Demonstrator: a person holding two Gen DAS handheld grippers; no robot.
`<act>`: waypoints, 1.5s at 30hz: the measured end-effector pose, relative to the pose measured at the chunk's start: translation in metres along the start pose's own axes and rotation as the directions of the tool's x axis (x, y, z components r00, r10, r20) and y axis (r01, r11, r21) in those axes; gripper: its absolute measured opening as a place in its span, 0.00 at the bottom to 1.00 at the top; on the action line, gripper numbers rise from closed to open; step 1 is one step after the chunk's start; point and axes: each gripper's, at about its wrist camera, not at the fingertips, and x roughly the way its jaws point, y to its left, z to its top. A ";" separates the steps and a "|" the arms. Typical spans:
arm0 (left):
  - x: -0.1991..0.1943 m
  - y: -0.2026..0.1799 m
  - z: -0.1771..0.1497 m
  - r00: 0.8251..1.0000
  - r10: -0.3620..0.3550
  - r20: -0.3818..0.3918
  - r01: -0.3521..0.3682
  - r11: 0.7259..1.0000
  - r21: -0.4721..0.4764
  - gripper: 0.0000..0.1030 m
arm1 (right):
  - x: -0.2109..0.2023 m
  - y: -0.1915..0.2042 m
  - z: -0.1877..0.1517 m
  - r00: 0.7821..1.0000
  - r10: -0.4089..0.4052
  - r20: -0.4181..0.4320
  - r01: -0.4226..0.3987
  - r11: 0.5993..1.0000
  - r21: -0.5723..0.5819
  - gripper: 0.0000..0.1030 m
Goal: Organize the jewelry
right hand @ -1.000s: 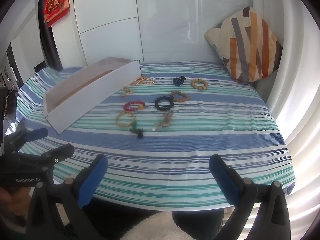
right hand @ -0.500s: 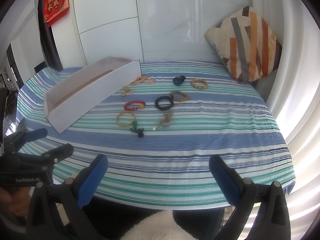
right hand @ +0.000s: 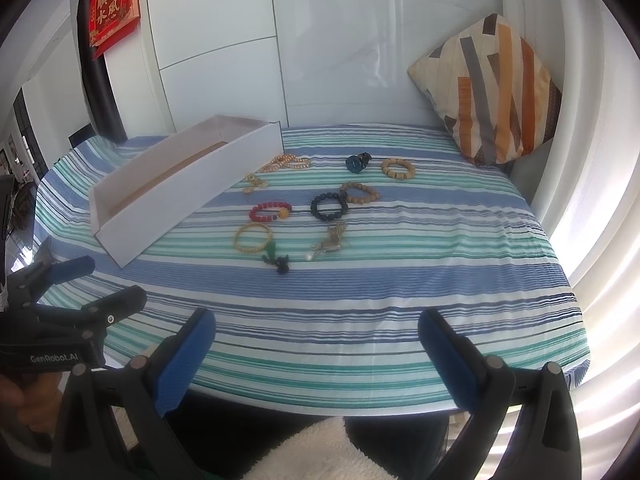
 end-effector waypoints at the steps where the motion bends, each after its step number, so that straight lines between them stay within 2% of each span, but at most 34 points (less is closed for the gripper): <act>1: 0.000 0.000 0.000 1.000 0.000 0.000 0.000 1.000 0.000 0.99 | 0.000 0.000 0.000 1.000 0.000 0.001 0.000 1.000 0.000 1.00; 45: -0.002 -0.004 -0.004 1.000 -0.004 -0.012 0.004 1.000 0.001 0.99 | -0.004 -0.004 -0.003 1.000 0.009 0.003 -0.009 1.000 0.010 1.00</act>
